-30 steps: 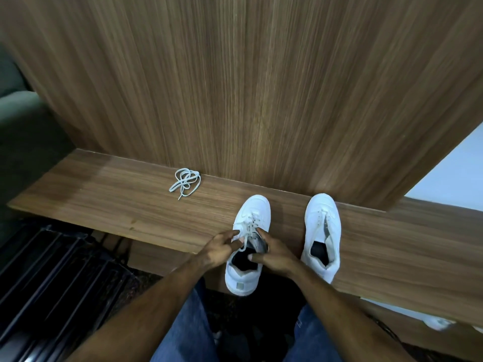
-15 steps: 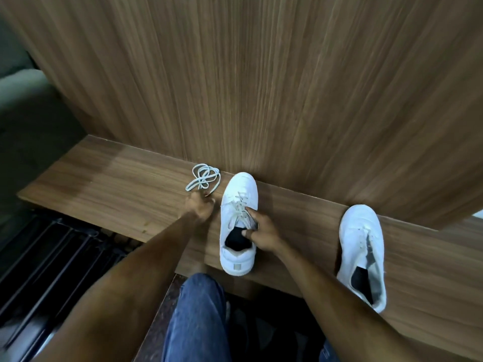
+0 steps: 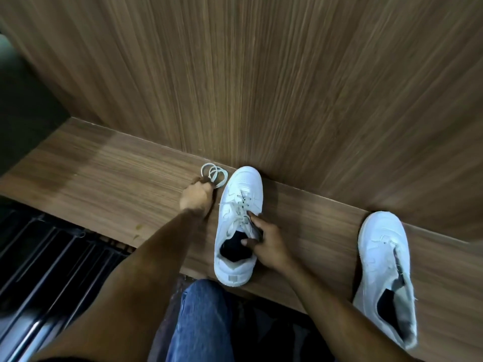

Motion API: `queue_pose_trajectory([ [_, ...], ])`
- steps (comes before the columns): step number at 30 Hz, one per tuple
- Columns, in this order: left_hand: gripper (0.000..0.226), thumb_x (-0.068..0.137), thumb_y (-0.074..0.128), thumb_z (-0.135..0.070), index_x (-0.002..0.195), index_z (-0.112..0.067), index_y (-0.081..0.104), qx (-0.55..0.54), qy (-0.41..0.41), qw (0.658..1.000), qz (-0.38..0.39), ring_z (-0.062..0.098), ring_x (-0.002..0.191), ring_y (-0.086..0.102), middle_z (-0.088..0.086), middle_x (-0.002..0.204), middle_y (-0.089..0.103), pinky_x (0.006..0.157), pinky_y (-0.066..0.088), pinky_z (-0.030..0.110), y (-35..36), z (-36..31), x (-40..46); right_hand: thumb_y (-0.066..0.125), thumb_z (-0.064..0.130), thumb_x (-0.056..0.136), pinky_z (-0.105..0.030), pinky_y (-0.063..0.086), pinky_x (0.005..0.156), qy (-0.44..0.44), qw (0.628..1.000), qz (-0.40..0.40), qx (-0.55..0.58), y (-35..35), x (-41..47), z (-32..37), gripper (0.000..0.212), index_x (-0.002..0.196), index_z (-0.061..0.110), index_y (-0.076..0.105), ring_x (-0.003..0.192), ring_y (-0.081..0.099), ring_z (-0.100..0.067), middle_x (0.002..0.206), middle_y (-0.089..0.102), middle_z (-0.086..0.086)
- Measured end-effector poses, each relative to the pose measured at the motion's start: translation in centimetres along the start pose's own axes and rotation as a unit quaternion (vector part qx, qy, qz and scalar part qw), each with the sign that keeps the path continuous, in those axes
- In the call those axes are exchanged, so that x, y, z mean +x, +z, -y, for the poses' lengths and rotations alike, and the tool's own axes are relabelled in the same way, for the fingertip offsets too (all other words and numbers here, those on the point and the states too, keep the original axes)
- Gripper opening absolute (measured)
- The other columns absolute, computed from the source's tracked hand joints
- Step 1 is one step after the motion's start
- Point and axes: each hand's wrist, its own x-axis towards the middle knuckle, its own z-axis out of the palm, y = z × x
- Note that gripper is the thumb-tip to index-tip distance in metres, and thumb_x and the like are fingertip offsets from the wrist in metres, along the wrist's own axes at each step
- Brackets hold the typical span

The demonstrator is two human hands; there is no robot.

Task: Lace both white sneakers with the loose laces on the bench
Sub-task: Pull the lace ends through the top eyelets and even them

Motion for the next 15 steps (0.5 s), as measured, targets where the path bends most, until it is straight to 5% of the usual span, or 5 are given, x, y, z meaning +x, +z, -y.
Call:
queue_pose_trajectory([
  [3, 0.027, 0.089, 0.053, -0.019, 0.114, -0.012, 0.06, 0.026, -0.015, 1.0, 0.009, 0.038, 0.1, 0.063, 0.016, 0.11, 0.064, 0.081, 0.051, 0.04, -1.6, -1.0, -1.5, 0.073, 0.0, 0.079, -0.027, 0.026, 0.117, 0.012, 1.0, 0.003, 0.001, 0.1, 0.0, 0.1, 0.074, 0.144, 0.01, 0.04, 0.14, 0.034, -0.015, 0.152, 0.035, -0.004],
  [6, 0.028, 0.082, 0.057, -0.018, 0.108, -0.014, 0.065, -0.052, -0.079, 0.995, -0.013, 0.038, 0.097, 0.064, 0.018, 0.104, 0.068, 0.082, 0.053, 0.04, -2.0, -1.3, -3.1, 0.074, 0.003, 0.079, -0.033, 0.028, 0.117, 0.015, 1.0, 0.006, 0.0, 0.2, -0.1, 0.3, 0.075, 0.145, 0.011, 0.039, 0.14, 0.034, -0.017, 0.153, 0.034, -0.003],
  [11, 0.022, 0.075, 0.06, -0.011, 0.089, -0.012, 0.077, -0.363, -0.233, 0.898, -0.086, 0.034, 0.094, 0.068, 0.018, 0.09, 0.073, 0.081, 0.054, 0.034, -2.9, -1.4, -4.4, 0.072, 0.015, 0.085, -0.031, 0.03, 0.115, 0.023, 0.999, 0.029, -0.012, -0.5, -1.3, 1.4, 0.076, 0.149, 0.011, 0.031, 0.139, 0.034, -0.017, 0.153, 0.034, -0.004],
  [15, 0.017, 0.07, 0.063, -0.012, 0.06, -0.023, 0.071, -0.471, -0.182, 0.852, -0.135, 0.031, 0.065, 0.069, 0.003, 0.061, 0.07, 0.064, 0.05, 0.032, -4.6, -3.2, -5.6, 0.067, 0.028, 0.089, -0.021, 0.026, 0.108, 0.013, 0.997, -0.014, -0.072, -4.1, -4.0, 1.2, 0.067, 0.147, 0.013, 0.035, 0.138, 0.033, -0.014, 0.148, 0.038, 0.002],
])
